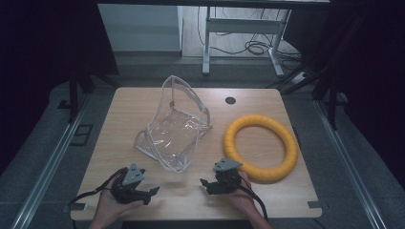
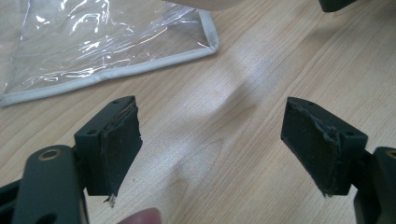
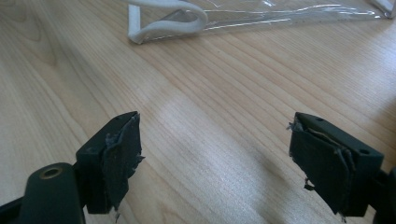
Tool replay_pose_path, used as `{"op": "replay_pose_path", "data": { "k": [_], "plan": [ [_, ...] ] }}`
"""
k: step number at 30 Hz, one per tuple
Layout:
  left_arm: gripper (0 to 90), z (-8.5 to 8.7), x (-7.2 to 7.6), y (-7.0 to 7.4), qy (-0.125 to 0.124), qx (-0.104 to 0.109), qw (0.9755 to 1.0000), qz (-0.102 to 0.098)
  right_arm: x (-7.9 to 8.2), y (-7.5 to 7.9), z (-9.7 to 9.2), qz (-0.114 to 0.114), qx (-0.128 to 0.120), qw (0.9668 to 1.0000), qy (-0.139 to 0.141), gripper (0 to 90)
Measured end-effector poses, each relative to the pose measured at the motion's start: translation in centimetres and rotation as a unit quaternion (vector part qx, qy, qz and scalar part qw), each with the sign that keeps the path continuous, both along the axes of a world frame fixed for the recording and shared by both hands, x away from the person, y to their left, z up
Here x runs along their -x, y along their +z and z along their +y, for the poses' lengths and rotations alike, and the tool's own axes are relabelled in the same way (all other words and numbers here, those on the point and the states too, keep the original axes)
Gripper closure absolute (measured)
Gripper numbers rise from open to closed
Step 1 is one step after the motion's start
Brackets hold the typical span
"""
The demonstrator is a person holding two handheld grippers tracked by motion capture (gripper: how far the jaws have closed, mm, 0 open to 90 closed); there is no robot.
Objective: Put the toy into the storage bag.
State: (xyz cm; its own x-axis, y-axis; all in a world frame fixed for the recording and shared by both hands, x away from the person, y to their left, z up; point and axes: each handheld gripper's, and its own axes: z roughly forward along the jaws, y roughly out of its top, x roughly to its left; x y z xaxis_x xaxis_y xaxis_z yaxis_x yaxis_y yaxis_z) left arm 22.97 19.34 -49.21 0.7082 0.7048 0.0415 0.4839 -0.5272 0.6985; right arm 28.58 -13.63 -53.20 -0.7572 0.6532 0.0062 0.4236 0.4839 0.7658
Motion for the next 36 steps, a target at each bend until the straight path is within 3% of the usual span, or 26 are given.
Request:
{"op": "replay_pose_path", "data": {
  "k": [2, 4, 9, 21, 36],
  "plan": [
    [19.9, 0.0, 0.0, 0.0, 0.0, 0.001, 1.0, 0.0, 0.0, 0.0, -0.1, 0.0, -0.004, 1.0, 0.001, 17.0],
    [19.8, 0.0, 0.0, -0.1, 0.0, 0.0, 1.0, 0.0, 0.3, 0.3, -0.1, 0.002, -0.026, 0.9996, 0.013, 17.7],
    [19.8, 0.0, 0.1, 0.0, -0.002, 0.003, 1.0, -0.001, 0.7, 0.8, -0.1, -0.004, -0.041, 0.9987, 0.029, 17.9],
    [19.8, -0.1, -0.1, 0.0, -0.003, 0.002, 1.0, -0.001, 0.8, 1.8, -1.3, -0.024, -0.038, 0.9988, 0.021, 26.0],
    [19.8, -0.2, -0.2, 0.0, -0.004, 0.0, 1.0, 0.002, 0.8, 2.5, -1.9, -0.022, -0.041, 0.9985, 0.028, 30.2]
  ]
}}
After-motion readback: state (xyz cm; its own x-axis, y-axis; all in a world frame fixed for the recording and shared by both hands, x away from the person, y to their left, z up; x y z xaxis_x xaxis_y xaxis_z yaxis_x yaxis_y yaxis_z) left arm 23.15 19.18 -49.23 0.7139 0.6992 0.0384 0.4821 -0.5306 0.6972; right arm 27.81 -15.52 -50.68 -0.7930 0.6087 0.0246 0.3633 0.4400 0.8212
